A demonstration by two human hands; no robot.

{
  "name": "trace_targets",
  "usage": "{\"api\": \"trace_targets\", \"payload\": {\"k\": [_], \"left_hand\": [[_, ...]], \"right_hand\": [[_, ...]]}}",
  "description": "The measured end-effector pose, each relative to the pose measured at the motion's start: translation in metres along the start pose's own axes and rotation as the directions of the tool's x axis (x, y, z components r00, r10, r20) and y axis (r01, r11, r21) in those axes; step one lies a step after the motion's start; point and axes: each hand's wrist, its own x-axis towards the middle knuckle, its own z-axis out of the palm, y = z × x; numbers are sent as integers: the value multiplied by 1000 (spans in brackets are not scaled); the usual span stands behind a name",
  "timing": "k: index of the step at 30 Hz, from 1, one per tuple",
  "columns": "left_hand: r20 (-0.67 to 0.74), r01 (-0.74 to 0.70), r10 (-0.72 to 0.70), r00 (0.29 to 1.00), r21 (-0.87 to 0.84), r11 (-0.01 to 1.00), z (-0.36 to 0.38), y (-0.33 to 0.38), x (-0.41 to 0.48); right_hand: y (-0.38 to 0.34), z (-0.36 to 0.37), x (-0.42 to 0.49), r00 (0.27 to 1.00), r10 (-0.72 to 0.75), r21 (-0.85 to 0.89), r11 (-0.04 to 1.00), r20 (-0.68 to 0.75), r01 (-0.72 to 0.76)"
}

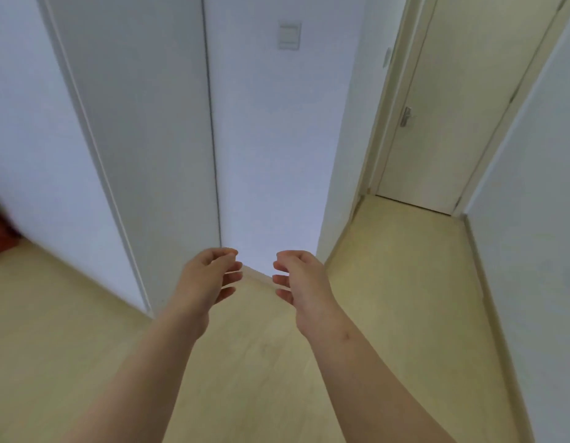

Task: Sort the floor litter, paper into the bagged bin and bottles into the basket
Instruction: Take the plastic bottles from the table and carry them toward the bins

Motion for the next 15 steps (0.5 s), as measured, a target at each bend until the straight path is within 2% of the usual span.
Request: {"api": "trace_targets", "payload": {"k": [3, 7, 15], "left_hand": [[-127, -2, -2, 992, -31, 1000, -40, 3, 33], [-224, -10, -8, 975, -80, 997, -101, 7, 76], [-414, -48, -18, 910, -149, 988, -269, 28, 189]], "right_hand": [[3, 51, 27, 994, 20, -45, 999, 108, -15], [6, 130, 61, 976, 19, -69, 998, 219, -4], [23, 347, 115, 908, 74, -122, 992, 413, -26]]}}
